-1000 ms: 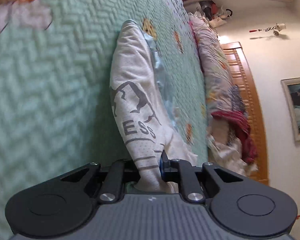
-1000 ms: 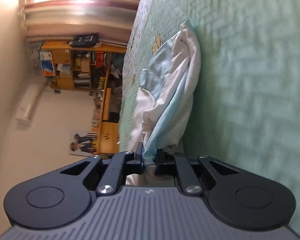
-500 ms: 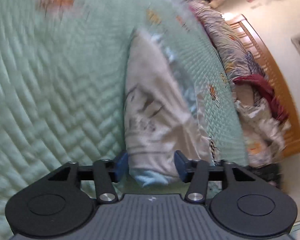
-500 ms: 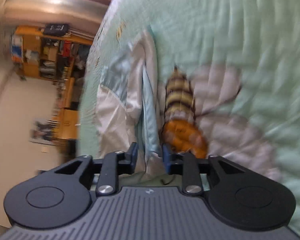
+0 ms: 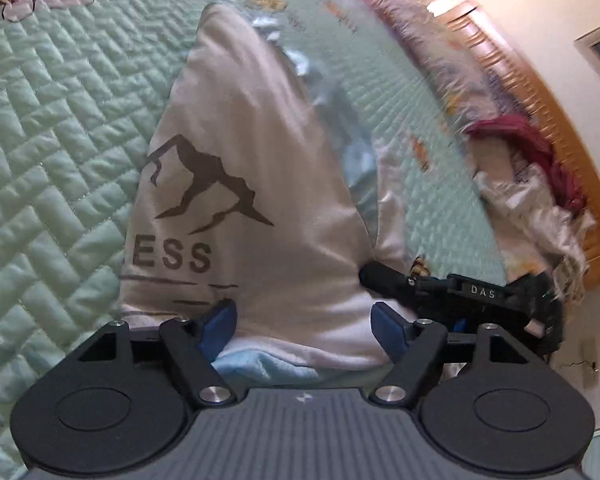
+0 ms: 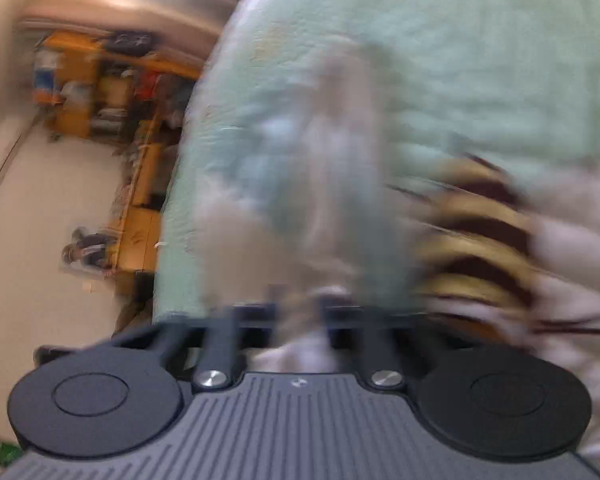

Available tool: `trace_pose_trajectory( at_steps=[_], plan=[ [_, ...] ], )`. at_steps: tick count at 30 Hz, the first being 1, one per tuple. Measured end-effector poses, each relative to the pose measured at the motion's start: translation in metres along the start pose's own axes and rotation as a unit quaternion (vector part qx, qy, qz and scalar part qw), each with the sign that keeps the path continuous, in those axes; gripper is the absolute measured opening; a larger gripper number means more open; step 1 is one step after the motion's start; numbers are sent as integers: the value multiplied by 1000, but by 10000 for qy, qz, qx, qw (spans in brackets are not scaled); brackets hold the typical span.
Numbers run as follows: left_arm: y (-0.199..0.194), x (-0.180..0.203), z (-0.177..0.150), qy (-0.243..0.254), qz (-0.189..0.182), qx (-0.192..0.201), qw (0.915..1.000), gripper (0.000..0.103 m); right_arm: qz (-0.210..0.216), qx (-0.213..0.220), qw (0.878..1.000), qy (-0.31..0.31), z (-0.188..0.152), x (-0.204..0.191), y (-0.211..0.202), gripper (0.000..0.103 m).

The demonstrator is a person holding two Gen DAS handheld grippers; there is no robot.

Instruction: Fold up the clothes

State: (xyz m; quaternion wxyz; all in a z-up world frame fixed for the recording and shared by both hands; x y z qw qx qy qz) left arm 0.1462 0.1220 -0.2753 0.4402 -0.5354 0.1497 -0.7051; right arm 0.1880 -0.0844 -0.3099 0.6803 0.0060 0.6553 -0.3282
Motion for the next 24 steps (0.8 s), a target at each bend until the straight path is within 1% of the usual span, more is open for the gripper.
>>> trace_pose_trajectory(
  at_steps=[1,2,3,5,6,7,8,10,12,13,14,15,17,19,22,24],
  plan=[
    [-2,3,0,-2,47,-12,10000,77,148,60,9998,126,1,1,-5,0],
    [-4,7,1,25,105,-23,9999,77,142,94,9998,142,1,-1,-9,3],
    [-10,16,1,238,238,-33,9994,77,127,106,9998,76,1,-6,-14,8],
    [-22,34,2,664,504,-52,9965,85,61,86,9990,-443,-3,-30,-24,13],
    [-28,42,2,871,637,-57,9941,94,35,82,9976,-691,-6,-41,-29,16],
    [-32,47,1,1035,779,-35,9916,102,26,80,9961,-875,-10,-50,-34,24],
    [-32,49,-1,1148,902,-39,9893,102,-22,55,9947,-1025,-15,-55,-38,31],
    [-27,43,-6,1163,1104,-254,9867,102,-305,-79,9922,-1208,-26,-52,-37,39],
    [-19,31,-13,989,1421,-584,9832,102,-693,-135,9902,-1207,-30,-37,-30,34],
    [-17,29,-16,912,1537,-680,9816,102,-766,-121,9903,-1154,-31,-33,-29,34],
    [-20,28,-17,894,1583,-694,9809,102,-715,-91,9917,-1065,-31,-34,-32,36],
    [-25,30,-17,918,1576,-637,9812,102,-704,-52,9918,-1068,-32,-38,-35,38],
    [-37,37,-13,1026,1616,-480,9803,102,-805,53,9875,-1355,-32,-52,-41,54],
    [-51,44,-7,1191,1807,-271,9759,102,-921,174,9819,-1643,-32,-67,-47,62],
    [-76,57,3,1475,2167,199,9648,102,-1218,432,9694,-2085,-32,-86,-56,63],
    [-89,64,10,1631,2460,419,9545,102,-1632,571,9575,-2310,-28,-96,-59,65]
  ],
)
Point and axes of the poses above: each gripper's, at about its wrist camera, not at the fingertips, and y roughly the way its jaws point, x to its right, z to its top, the point moved 8 cm from there along y, roughly the way its jaws point, and after that the axes turned 1 degree about y, right-handed, at the moved point
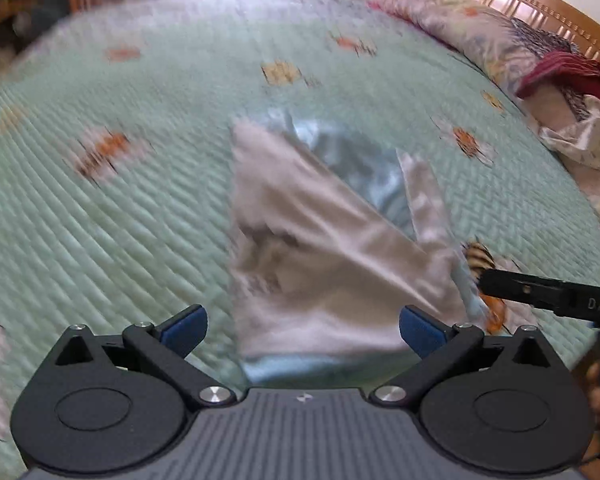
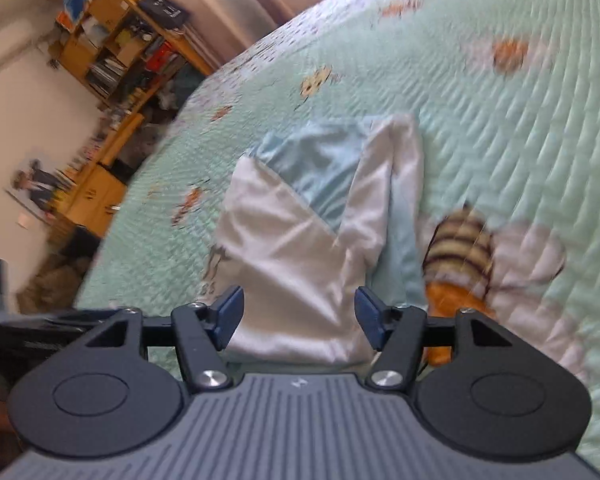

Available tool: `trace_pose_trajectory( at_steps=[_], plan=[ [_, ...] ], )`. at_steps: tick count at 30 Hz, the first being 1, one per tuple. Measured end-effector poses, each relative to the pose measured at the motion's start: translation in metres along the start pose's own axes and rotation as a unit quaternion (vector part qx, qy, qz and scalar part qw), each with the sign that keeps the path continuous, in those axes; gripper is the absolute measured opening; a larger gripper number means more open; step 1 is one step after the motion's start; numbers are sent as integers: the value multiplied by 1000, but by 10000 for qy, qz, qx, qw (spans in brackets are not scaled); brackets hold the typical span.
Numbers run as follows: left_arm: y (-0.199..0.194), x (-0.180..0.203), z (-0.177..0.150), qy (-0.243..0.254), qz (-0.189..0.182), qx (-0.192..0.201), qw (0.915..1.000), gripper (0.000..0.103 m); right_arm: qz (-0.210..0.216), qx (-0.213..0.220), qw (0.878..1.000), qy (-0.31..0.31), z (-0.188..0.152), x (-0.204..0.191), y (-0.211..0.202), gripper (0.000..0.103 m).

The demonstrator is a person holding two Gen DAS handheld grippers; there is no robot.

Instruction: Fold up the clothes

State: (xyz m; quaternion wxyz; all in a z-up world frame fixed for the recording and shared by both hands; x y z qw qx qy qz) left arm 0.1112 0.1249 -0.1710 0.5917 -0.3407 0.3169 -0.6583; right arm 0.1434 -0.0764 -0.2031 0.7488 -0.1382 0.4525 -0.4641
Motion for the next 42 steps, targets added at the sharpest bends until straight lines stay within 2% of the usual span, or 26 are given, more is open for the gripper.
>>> trace_pose_trajectory(
  at_steps=[2,4,6,8,10,14,16,19,22,28,42],
  plan=[
    [-7,-1,10,115,337,36,9994,102,-652,38,9975,-268,10,-4,-6,73],
    [-13,1,20,210,522,107,9984,102,-1124,137,9919,-583,17,-13,-15,73],
    [-18,3,29,259,631,177,9975,102,-1264,202,9891,-726,22,-23,-22,76],
    [-22,6,37,255,694,265,9969,102,-1312,245,9879,-791,27,-33,-26,83],
    [-23,10,44,268,793,348,9959,102,-1371,235,9868,-824,31,-42,-29,85],
    [-10,11,48,369,1224,-28,9918,102,-1771,-316,9816,-637,33,-43,-18,85],
    [-1,9,47,292,1183,-185,9924,102,-1925,-608,9775,-613,30,-40,-9,85],
    [12,7,43,-24,856,-474,9952,102,-2124,-918,9714,-530,27,-29,0,85],
    [23,6,40,-80,887,-621,9941,102,-2215,-1034,9681,-548,22,-23,8,85],
    [33,2,39,-110,956,-675,9931,102,-2304,-1173,9633,-722,19,-19,21,85],
    [38,-6,37,-314,818,-668,9939,102,-2240,-1378,9618,-757,13,-19,37,85]
  ],
)
Point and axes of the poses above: each gripper's, at about its wrist camera, not at the fingertips, and y roughly the way its jaws point, x to its right, z to its top, the point moved 8 cm from there along y, roughly the way its jaws point, and after that the axes turned 1 degree about y, right-handed, at the moved point
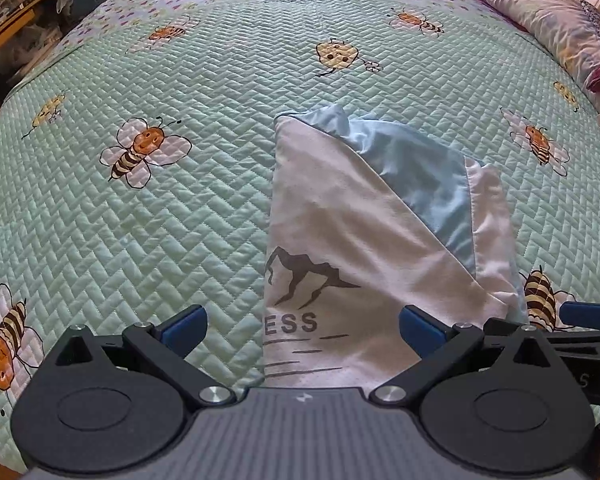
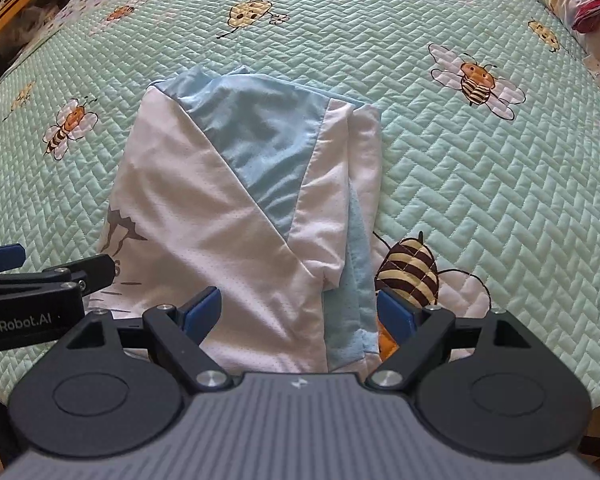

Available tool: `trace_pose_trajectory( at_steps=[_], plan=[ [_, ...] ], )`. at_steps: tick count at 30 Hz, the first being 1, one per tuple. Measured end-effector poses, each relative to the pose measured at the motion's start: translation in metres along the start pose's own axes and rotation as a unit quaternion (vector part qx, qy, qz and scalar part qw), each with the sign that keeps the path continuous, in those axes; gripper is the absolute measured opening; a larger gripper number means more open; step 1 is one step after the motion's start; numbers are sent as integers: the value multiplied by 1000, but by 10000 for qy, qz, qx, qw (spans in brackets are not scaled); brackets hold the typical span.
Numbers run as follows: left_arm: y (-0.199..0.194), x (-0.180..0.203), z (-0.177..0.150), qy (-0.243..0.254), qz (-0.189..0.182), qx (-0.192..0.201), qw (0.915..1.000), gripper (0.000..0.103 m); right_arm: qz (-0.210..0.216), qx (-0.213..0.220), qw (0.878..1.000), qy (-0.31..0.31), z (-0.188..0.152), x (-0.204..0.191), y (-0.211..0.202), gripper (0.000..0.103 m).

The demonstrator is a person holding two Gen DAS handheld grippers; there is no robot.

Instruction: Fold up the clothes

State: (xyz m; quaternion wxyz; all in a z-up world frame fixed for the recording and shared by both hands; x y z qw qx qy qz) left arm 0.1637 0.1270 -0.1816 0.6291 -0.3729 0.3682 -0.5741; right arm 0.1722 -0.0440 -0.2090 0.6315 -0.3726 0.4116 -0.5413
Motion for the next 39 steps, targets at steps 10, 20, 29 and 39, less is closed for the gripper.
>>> trace_pose_trajectory(
  at_steps=[10,20,29,39],
  plan=[
    [-37,-1,4,48,39,709,9975,102,197,297,9992,155,-1,-3,-21,85],
    [-210,-22,-22,129,1253,4472,8855,102,433,1612,9854,349,-13,11,-69,85],
    [-330,15,-89,849,2052,6463,7301,103,226,1647,9846,541,-34,23,-56,85],
    [-264,39,-58,941,597,5167,8489,103,81,1372,9882,671,-47,31,-40,85]
  ],
)
Point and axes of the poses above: each gripper's, at about its wrist camera, not at the fingertips, and y roughly the way its jaws point, x to its right, z to its top, the point moved 8 cm from there along y, roughly the way its jaws point, and after that the axes turned 1 degree about y, right-handed, at the moved point
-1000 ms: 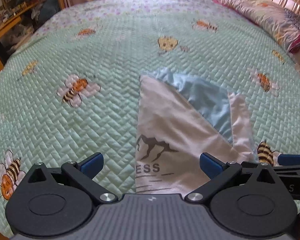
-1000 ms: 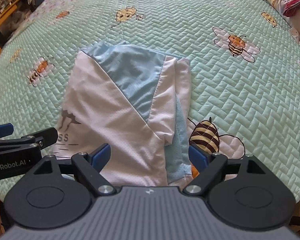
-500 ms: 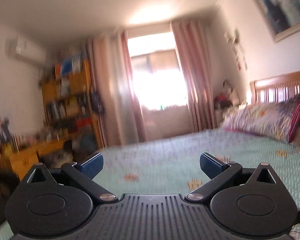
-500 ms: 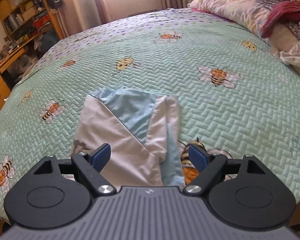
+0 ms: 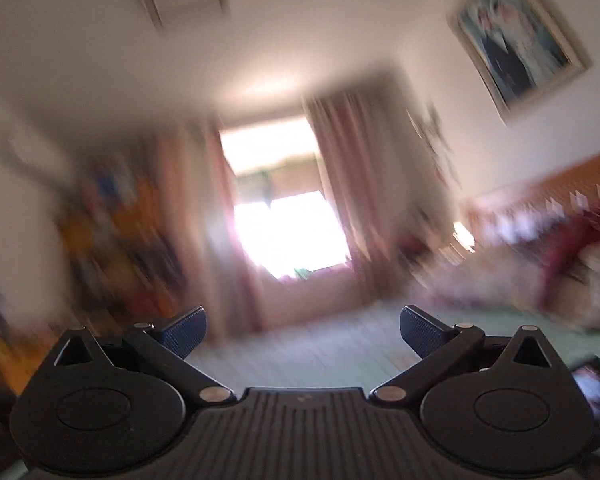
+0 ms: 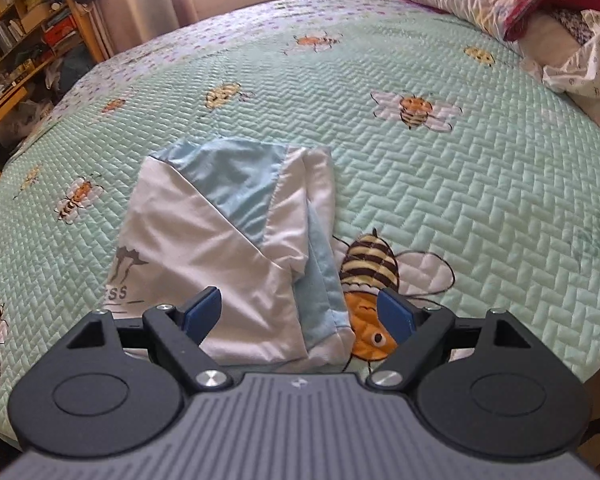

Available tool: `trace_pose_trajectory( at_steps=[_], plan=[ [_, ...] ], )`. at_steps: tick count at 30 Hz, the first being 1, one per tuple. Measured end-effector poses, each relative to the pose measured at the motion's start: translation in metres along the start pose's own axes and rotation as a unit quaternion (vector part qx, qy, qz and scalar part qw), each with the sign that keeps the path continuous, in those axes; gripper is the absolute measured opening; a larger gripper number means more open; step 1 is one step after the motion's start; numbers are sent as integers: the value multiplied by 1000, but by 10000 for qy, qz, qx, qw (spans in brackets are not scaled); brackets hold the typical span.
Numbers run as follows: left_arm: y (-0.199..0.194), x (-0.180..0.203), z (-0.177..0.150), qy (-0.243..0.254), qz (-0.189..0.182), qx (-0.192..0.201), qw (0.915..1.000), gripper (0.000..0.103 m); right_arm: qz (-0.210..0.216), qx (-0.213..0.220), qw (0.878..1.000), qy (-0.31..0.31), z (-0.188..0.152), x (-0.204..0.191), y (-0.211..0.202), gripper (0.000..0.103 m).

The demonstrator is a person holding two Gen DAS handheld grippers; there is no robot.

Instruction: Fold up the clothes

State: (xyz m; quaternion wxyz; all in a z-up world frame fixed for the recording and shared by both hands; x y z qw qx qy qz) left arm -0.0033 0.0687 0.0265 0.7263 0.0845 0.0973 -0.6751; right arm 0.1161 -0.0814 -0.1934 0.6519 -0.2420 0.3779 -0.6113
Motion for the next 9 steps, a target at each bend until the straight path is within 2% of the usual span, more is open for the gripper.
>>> trace_pose_trajectory(
  at_steps=[2,6,9],
  plan=[
    [36,2,-27,-91,-198,-671,9975,102,-22,-91,9999,57,-3,4,5,85],
    [81,6,-74,-170,-410,-1574,9865,102,-68,-318,9992,214,-10,14,19,85],
    [99,9,-118,-351,-712,-2426,9669,102,-77,-555,9978,341,-16,20,33,85]
  ],
)
Point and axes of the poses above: each gripper's, at about its wrist camera, not at the fingertips, and y roughly the way its jaws point, x to its right, z to its top, the point moved 8 cm from there along y, roughly the way its jaws point, and after that the axes turned 1 degree about y, right-handed, at the moved point
